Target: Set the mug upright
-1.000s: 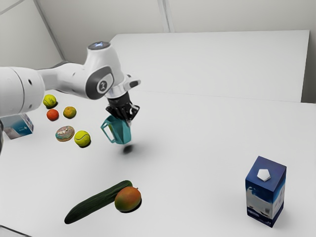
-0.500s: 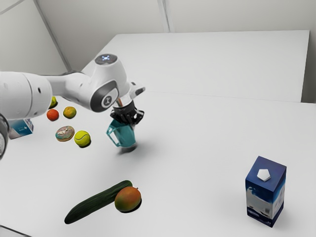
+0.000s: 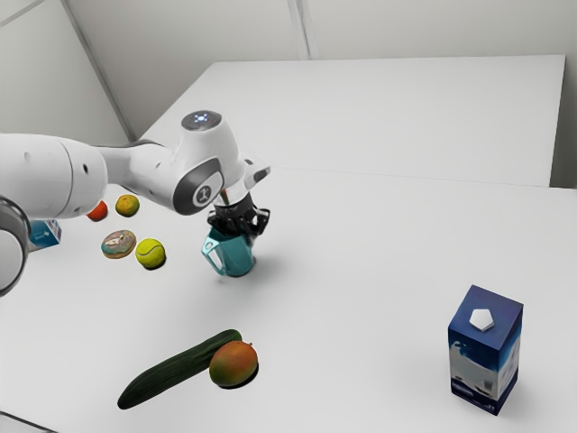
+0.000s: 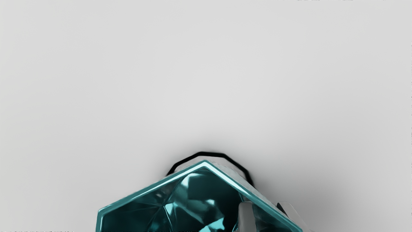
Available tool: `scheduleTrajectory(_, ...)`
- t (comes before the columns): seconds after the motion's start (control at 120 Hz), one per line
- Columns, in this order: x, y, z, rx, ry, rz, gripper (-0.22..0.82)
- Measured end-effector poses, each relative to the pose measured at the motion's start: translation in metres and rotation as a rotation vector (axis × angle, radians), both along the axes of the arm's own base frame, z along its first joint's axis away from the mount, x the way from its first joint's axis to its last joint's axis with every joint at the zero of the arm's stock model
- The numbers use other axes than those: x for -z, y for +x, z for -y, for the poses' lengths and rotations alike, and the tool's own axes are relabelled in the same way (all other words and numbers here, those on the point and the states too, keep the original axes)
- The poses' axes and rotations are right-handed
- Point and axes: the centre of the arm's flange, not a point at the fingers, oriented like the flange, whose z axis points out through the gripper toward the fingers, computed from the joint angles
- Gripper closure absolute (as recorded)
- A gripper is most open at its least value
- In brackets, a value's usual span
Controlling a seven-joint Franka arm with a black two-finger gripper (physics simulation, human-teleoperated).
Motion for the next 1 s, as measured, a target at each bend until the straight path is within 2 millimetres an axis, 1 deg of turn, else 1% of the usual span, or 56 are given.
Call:
scheduleTrajectory(0.092, -0.004, 0.0, 0.0, -0.007, -0.002, 0.006, 0.44)
scheduleTrajectory(0.158, -0.011, -0.001, 0.0, -0.012, -0.001, 0.017, 0.32)
scheduleTrajectory(0.242, -0.024, -0.002, 0.0, -0.016, 0.001, 0.032, 0.21)
scheduleTrajectory(0.3, -0.037, -0.003, 0.0, -0.019, 0.005, 0.046, 0.16)
scheduleTrajectory(0.342, -0.045, -0.005, 0.003, -0.015, 0.007, 0.053, 0.13)
scheduleTrajectory(0.483, -0.078, -0.011, 0.013, -0.009, 0.016, 0.08, 0.07)
scheduleTrajectory(0.583, -0.104, -0.011, 0.019, 0.007, 0.022, 0.084, 0.04)
scheduleTrajectory(0.667, -0.12, -0.013, 0.019, 0.022, 0.032, 0.073, 0.03)
scheduleTrajectory(0.825, -0.159, -0.009, 0.014, 0.033, 0.045, 0.06, 0.01)
scheduleTrajectory(0.942, -0.189, -0.008, 0.015, 0.043, 0.053, 0.049, 0.01)
scheduleTrajectory(1.0, -0.198, -0.009, 0.016, 0.049, 0.057, 0.035, 0.01)
